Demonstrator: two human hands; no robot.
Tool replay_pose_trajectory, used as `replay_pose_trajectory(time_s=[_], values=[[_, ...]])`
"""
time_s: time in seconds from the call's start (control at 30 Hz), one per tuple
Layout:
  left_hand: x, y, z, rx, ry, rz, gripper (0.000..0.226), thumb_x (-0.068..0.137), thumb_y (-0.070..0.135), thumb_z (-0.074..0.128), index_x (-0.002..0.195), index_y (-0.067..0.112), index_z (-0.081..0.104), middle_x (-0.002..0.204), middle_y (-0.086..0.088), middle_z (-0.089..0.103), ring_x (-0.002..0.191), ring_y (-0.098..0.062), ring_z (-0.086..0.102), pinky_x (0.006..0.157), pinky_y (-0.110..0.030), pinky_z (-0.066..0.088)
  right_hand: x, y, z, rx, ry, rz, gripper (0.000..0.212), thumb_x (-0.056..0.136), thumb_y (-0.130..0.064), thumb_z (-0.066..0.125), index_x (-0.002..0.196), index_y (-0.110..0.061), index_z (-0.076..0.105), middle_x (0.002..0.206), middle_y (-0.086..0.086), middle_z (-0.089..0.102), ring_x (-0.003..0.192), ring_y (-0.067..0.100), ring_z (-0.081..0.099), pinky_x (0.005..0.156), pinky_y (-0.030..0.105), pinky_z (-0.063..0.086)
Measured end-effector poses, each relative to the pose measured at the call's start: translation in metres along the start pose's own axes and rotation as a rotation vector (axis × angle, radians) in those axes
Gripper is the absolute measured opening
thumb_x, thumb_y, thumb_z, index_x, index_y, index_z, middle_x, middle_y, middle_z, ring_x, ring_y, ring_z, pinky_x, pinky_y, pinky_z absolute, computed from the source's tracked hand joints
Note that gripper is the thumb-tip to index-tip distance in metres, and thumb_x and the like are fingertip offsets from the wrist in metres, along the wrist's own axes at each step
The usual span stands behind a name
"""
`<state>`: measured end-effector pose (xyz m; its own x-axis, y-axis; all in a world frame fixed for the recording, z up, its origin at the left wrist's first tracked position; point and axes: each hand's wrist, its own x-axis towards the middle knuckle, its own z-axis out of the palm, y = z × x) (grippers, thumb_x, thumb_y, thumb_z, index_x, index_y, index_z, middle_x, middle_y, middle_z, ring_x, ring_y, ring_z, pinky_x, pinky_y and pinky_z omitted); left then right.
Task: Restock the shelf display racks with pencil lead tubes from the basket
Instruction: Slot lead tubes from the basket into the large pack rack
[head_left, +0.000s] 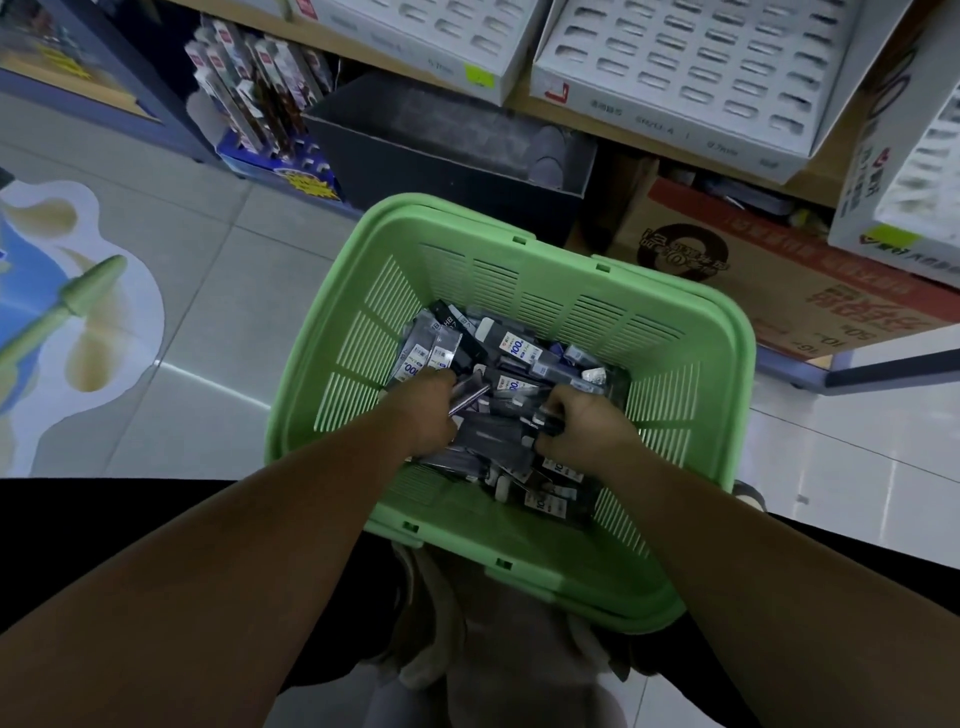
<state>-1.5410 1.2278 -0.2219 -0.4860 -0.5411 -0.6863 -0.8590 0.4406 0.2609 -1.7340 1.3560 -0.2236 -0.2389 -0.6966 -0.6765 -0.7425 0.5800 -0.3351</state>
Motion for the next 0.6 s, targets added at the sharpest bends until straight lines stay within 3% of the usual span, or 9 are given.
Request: replay_pose_trajectory(time_s=[0.1, 0.23, 0.33, 0.43, 0.53, 0.6], values=[[0.000, 0.003, -0.001, -0.065, 0.007, -0.044, 0.037, 0.085, 0.015, 0.077, 0.111, 0.012, 0.051, 0.112, -0.009, 0.057, 0.092, -0.022, 0.052, 0.076, -0.034, 0.042, 0.000, 0.000, 0.003, -0.063, -0.010, -0.003, 0.052, 0.085, -0.034, 0.077, 0.128, -0.025, 0.049, 0.113, 0.001, 0.065, 0.095, 0.023, 0.065, 0.083, 0.038, 0.058], [0.000, 0.004, -0.002, -0.189, -0.034, -0.126, 0.042, 0.081, 0.012, 0.077, 0.116, 0.011, 0.054, 0.105, -0.005, 0.061, 0.092, -0.022, 0.060, 0.070, -0.031, 0.049, 0.001, -0.002, 0.006, -0.119, 0.002, -0.046, 0.043, 0.092, -0.037, 0.069, 0.129, -0.026, 0.049, 0.118, 0.003, 0.066, 0.101, 0.026, 0.064, 0.085, 0.038, 0.057], [-0.004, 0.003, -0.012, -0.362, -0.030, -0.188, 0.059, 0.082, 0.009, 0.070, 0.138, 0.012, 0.052, 0.125, -0.009, 0.063, 0.096, -0.022, 0.063, 0.073, -0.032, 0.057, 0.002, -0.004, 0.001, 0.058, -0.067, -0.023, 0.026, 0.096, -0.035, 0.066, 0.118, -0.023, 0.056, 0.103, 0.001, 0.066, 0.089, 0.021, 0.066, 0.076, 0.032, 0.056], [-0.012, 0.004, -0.024, -0.509, 0.018, -0.200, 0.081, 0.086, 0.003, 0.064, 0.159, 0.014, 0.032, 0.151, -0.011, 0.050, 0.099, -0.021, 0.066, 0.064, -0.026, 0.052, -0.001, -0.008, -0.009, 0.227, -0.116, 0.014, 0.021, 0.098, -0.040, 0.066, 0.102, -0.020, 0.059, 0.089, 0.001, 0.066, 0.075, 0.016, 0.063, 0.059, 0.027, 0.047], [-0.019, 0.007, -0.034, -0.676, 0.028, -0.231, 0.085, 0.088, -0.002, 0.062, 0.162, 0.017, 0.026, 0.137, -0.016, 0.057, 0.086, -0.025, 0.073, 0.055, -0.028, 0.053, -0.010, -0.017, -0.023, 0.332, -0.138, 0.001, 0.031, 0.099, -0.044, 0.063, 0.113, -0.016, 0.062, 0.101, 0.010, 0.072, 0.084, 0.021, 0.068, 0.071, 0.035, 0.056], [-0.023, 0.012, -0.041, -0.752, 0.034, -0.261, 0.086, 0.088, -0.004, 0.063, 0.163, 0.015, 0.024, 0.131, -0.018, 0.062, 0.082, -0.023, 0.074, 0.057, -0.033, 0.059, -0.019, -0.022, -0.036, 0.453, -0.166, -0.009, 0.025, 0.102, -0.036, 0.060, 0.119, -0.019, 0.057, 0.104, 0.012, 0.074, 0.075, 0.017, 0.068, 0.062, 0.030, 0.057]])
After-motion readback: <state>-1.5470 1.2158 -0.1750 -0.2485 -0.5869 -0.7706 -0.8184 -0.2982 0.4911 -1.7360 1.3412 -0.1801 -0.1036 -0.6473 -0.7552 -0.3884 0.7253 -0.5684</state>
